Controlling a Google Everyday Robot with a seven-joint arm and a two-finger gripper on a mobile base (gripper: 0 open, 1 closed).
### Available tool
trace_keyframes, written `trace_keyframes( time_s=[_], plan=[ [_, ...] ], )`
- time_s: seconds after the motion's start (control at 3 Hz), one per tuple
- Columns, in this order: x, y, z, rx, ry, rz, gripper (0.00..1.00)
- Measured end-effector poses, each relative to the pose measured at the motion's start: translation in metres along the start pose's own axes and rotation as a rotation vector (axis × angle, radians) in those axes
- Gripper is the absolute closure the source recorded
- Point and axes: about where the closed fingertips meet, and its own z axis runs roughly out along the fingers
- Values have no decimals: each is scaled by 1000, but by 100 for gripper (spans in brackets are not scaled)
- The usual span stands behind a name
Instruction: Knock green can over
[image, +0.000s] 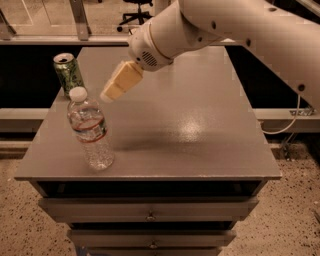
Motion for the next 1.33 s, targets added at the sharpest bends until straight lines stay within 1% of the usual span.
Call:
trace_keyframes(
  time_s=[0.33,0.67,1.0,1.33],
  plan=[
    [-33,-23,78,-8,-167,47,0],
    [-43,-40,125,-16,-271,93,0],
    [-43,-53,155,-20,-336,143,0],
    [-49,-50,179,-51,-387,188,0]
  ],
)
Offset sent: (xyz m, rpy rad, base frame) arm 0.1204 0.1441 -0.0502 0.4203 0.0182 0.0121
